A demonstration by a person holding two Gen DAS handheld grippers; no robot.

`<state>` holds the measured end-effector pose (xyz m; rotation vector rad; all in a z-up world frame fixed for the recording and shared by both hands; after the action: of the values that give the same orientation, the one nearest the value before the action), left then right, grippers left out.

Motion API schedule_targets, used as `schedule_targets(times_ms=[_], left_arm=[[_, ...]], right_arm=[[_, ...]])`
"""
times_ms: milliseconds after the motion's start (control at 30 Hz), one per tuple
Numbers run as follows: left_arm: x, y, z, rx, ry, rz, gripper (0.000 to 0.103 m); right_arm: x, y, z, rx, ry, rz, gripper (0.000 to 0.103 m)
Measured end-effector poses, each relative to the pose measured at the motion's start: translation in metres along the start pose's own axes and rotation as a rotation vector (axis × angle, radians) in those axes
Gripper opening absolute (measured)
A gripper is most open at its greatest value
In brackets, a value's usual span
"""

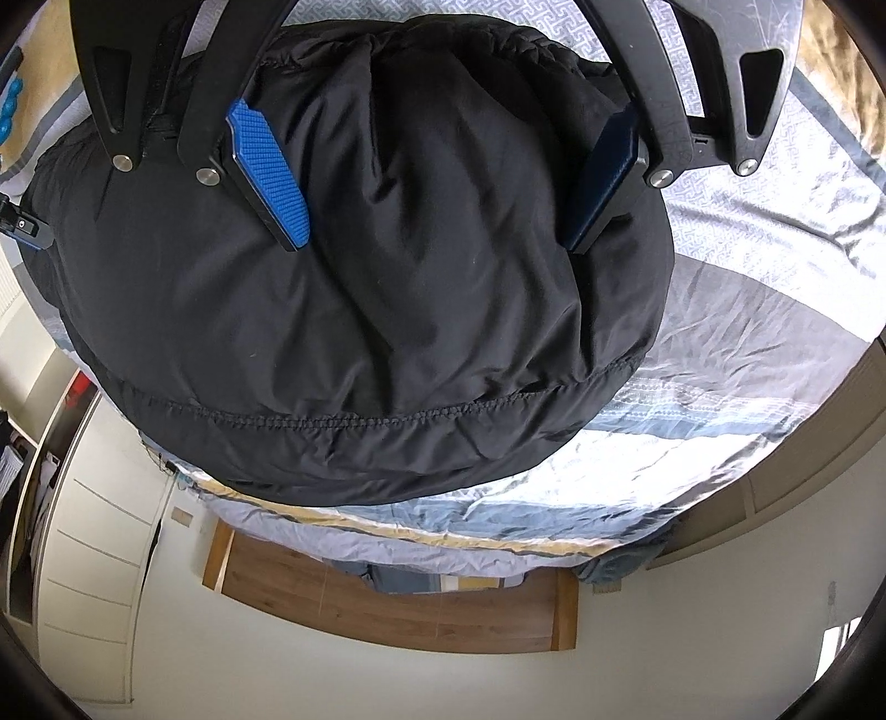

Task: Fold large clothes
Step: 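Press and smooth the folded jacket flat with both tools, then pull both tools back from the jacket bundle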

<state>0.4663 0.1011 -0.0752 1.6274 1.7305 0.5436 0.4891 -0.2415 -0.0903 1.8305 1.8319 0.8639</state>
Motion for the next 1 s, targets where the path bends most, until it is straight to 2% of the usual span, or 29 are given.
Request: schedule_targets(times_ms=[467, 667, 1000], left_arm=[[-0.010, -0.006, -0.022, -0.008, 0.028, 0.032, 0.091], [-0.012, -0.004, -0.044, -0.033, 0.039, 0.046, 0.091], [-0.010, -0.005, -0.074, -0.062, 0.064, 0.060, 0.091]], right_arm=[[-0.012, -0.013, -0.016, 0.019, -0.005, 0.033, 0.067], [-0.021, -0.019, -0.034, 0.012, 0.000, 0.063, 0.067], [-0.053, -0.034, -0.068, -0.002, -0.041, 0.144, 0.067]])
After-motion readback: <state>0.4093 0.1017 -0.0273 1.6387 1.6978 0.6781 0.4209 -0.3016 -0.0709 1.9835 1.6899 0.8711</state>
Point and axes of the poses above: each gripper's, at about its wrist camera, not at the fingertips, and z roughly the way its jaws point, x to its left, y to its top, the point moved 6 cm from there along z, roughly the way its jaws point, and after that the axes turned 7 degrees about -y, right-handed, at the moved point
